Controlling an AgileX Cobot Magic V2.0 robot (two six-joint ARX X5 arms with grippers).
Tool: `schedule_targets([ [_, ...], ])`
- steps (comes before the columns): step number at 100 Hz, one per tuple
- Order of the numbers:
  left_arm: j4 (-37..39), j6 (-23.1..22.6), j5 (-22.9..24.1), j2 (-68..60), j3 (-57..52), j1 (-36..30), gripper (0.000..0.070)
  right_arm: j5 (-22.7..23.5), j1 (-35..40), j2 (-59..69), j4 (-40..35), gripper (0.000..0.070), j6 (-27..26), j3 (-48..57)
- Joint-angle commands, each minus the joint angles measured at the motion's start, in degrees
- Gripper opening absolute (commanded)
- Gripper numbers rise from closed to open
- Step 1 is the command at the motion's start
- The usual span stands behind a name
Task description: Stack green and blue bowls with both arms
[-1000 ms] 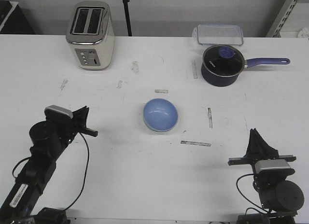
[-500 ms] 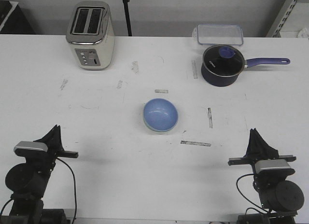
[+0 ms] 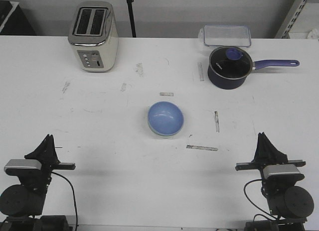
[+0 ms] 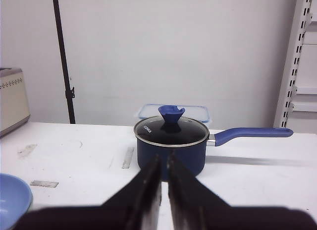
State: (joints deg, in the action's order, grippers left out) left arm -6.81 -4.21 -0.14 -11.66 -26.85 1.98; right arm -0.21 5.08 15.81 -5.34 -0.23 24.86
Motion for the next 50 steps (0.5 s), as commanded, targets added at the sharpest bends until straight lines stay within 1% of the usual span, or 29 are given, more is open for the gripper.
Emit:
schedule_targets([
  [1, 0.9, -0.7, 0.0, 0.4, -0.2, 0.0, 0.0002, 0.0, 0.1, -0.1, 0.6, 0.0015, -0.3, 0.2],
  [23, 0.4, -0.7, 0.0, 0.8, -0.1, 0.0, 0.0002, 0.0, 0.1, -0.1, 0.6, 0.0015, -0.3, 0.2],
  [34, 1.5, -0.7, 0.4, 1.7, 0.7, -0.7, 0.0002, 0.0, 0.1, -0.1, 0.7, 0.0015, -0.3, 0.2],
  [50, 7.9, -0.7, 0.9, 3.4, 5.3, -3.6, 0.0001, 0.0, 0.1, -0.1, 0.6, 0.0015, -0.3, 0.2],
])
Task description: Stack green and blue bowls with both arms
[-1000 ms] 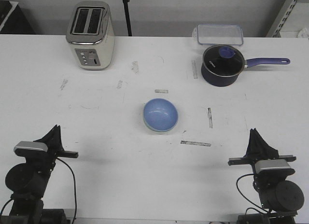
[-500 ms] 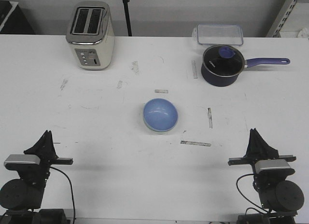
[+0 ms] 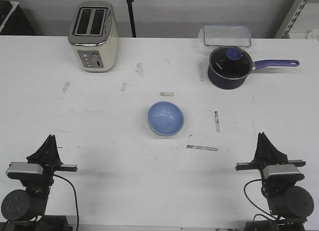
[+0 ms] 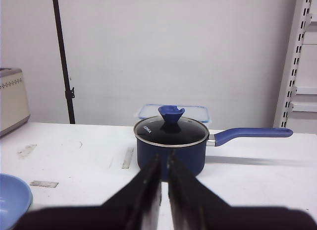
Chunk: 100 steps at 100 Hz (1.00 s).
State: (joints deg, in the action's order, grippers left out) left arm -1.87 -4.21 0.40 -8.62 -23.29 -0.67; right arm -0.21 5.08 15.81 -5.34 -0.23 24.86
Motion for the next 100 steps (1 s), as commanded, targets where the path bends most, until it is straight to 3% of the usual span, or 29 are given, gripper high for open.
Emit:
schedule_targets([
  [1, 3.5, -0.7, 0.3, 0.4, 2.2, -1.1, 0.0001, 0.0, 0.1, -0.1, 0.7, 0.0015, -0.3, 0.2],
  [15, 8.3, -0.7, 0.7, 1.1, 7.7, -2.8, 0.0002, 0.0, 0.1, -0.1, 0.6, 0.0015, -0.3, 0.2],
  [44, 8.0, -0.6, 1.5, 1.3, 13.3, -3.0, 0.0002, 0.0, 0.1, -0.1, 0.6, 0.0015, -0.3, 0.2],
  [56, 8.3, 2.4, 3.1, 2.1, 15.1, -2.9, 0.0002, 0.0, 0.1, -0.1, 0.6, 0.0015, -0.3, 0.2],
  [100, 9.5, 2.3, 3.4, 8.7, 22.6, -2.1, 0.0002, 0.0, 0.1, -0.1, 0.6, 0.0015, -0.3, 0.2],
])
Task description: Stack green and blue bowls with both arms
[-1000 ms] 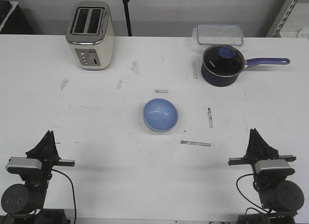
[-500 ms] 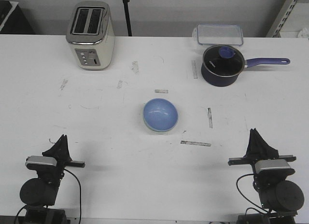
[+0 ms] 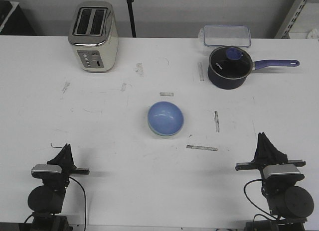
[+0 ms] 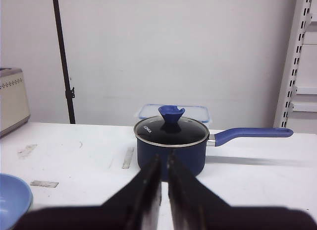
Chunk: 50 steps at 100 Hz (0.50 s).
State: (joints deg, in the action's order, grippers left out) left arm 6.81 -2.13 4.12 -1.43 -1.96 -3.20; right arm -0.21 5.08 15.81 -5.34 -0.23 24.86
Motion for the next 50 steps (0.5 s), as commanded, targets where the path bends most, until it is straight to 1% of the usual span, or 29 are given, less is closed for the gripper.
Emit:
schedule_targets([
  [1, 0.7, 0.2, -0.3, 1.3, 1.3, 0.5, 0.0002, 0.0, 0.1, -0.1, 0.7, 0.0015, -0.3, 0.2],
  [19, 0.7, 0.2, -0.5, 1.3, 1.3, 2.1, 0.0002, 0.0, 0.1, -0.1, 0.7, 0.0015, -0.3, 0.2],
  [50, 0.5, 0.2, -0.8, 1.3, 1.3, 2.1, 0.0002, 0.0, 0.1, -0.1, 0.7, 0.0015, -0.3, 0.2],
])
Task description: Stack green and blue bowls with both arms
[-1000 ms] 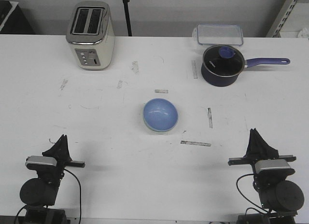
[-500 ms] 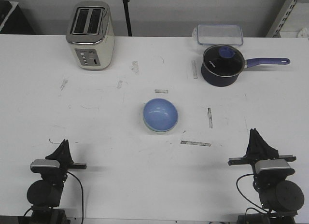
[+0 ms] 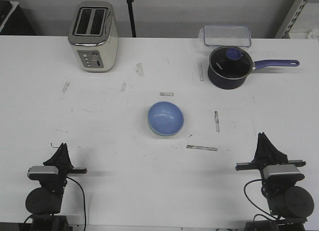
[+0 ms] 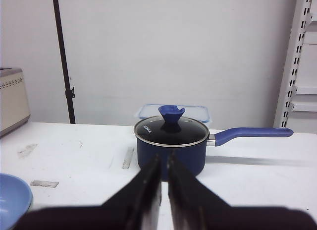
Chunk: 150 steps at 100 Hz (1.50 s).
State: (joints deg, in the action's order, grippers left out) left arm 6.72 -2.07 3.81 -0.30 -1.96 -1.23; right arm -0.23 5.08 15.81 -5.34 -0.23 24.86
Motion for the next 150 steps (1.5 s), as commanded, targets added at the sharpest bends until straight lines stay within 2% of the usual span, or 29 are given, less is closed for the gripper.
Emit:
schedule_targets([
  [1, 0.6, 0.1, -0.6, 0.1, 1.3, 0.1, 0.0002, 0.0, 0.1, -0.1, 0.6, 0.0015, -0.3, 0.2],
  [15, 0.6, 0.1, -2.1, 0.1, 1.3, 0.1, 0.0002, 0.0, 0.1, -0.1, 0.6, 0.0015, -0.3, 0.2],
  [150, 0.6, 0.1, -2.1, 0.1, 1.3, 0.1, 0.0002, -0.1, 0.1, -0.1, 0.7, 0.0015, -0.3, 0.2],
])
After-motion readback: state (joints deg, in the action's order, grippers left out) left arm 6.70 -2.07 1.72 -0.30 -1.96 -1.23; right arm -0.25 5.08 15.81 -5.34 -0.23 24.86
